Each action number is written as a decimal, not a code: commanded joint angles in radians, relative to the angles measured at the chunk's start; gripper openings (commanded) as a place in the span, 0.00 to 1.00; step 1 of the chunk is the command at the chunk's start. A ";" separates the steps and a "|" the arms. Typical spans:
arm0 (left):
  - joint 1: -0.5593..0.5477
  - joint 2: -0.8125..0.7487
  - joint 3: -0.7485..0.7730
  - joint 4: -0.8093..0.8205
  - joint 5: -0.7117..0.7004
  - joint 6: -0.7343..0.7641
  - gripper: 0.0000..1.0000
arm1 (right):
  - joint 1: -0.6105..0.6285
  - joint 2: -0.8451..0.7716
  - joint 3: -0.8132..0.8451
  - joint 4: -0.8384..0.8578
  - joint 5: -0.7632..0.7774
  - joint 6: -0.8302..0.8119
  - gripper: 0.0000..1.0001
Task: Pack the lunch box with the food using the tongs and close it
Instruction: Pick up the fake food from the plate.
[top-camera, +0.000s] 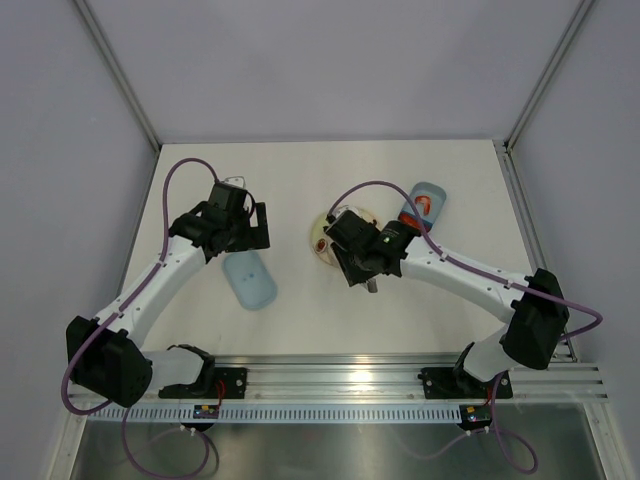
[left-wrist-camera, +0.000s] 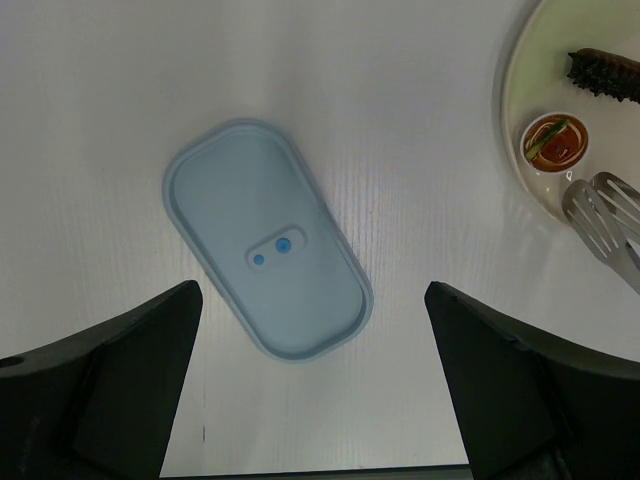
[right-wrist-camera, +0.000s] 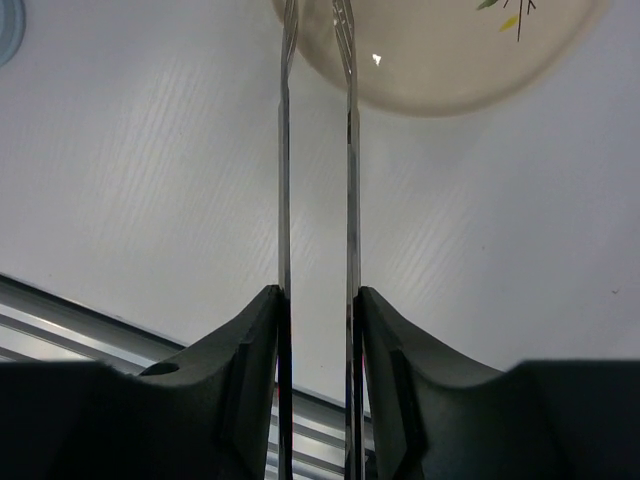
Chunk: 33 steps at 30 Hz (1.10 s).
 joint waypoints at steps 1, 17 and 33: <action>-0.004 0.002 0.004 0.033 0.005 0.001 0.99 | 0.011 0.009 0.007 0.027 0.023 -0.059 0.43; -0.004 0.011 0.022 0.030 0.005 0.006 0.99 | 0.028 0.064 0.017 0.043 0.066 -0.107 0.47; -0.005 0.002 0.011 0.024 -0.014 0.008 0.99 | 0.028 0.129 0.033 0.112 0.071 -0.114 0.51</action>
